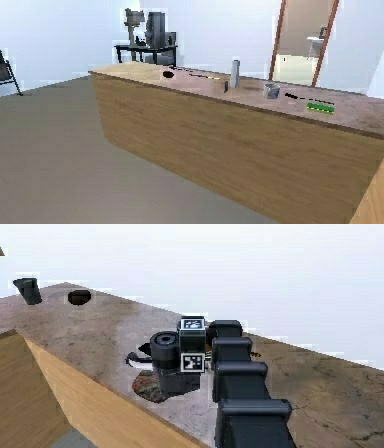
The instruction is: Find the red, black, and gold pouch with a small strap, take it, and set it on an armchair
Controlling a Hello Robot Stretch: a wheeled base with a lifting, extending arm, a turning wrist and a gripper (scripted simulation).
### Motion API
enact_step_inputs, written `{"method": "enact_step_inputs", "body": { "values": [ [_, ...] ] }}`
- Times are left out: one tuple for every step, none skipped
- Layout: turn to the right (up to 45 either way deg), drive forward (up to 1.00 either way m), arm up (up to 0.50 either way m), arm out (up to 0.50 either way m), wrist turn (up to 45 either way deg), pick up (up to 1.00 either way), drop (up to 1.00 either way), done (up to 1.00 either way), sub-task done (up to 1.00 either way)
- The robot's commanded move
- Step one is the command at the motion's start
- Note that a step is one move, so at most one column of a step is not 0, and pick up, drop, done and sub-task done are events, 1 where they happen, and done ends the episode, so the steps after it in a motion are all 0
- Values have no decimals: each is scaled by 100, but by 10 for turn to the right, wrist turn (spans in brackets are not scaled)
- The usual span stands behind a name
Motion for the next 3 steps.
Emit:
{"method": "enact_step_inputs", "body": {
  "values": [
    [0,0,-14,0,0,0,0,0,0],
    [0,0,0,0,0,100,0,0,0],
    [0,0,10,0,0,0,0,0,0]
  ]
}}
